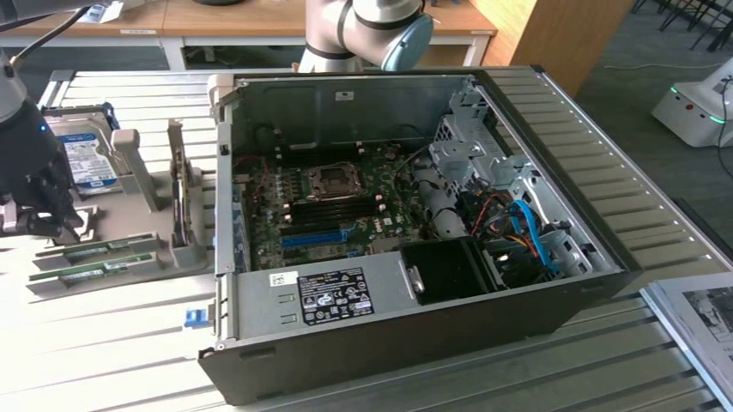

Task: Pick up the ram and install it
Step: 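Pick up the ram and move it above insertion slot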

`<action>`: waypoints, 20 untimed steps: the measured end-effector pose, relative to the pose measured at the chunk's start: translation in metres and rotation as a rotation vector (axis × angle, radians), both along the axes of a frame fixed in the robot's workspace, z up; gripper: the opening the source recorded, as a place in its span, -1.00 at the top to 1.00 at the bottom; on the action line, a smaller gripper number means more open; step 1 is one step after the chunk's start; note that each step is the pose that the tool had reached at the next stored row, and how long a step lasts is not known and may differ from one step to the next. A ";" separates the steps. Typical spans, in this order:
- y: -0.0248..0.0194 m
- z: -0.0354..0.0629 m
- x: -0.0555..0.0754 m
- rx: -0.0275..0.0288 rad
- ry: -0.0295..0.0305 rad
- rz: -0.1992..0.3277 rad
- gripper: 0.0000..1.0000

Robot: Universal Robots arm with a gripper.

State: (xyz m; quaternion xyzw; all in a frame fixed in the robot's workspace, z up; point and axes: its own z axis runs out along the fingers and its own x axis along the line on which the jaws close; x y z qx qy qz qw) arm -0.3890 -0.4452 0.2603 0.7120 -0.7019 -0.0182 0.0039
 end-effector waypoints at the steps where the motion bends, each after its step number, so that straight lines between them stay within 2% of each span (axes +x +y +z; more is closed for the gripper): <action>1: 0.0000 0.0000 0.000 -0.0001 0.0000 0.000 0.40; 8: 0.0000 -0.0021 0.000 0.0000 0.0000 0.000 0.40; 20: -0.0001 -0.0140 0.000 0.0001 0.0001 0.000 0.40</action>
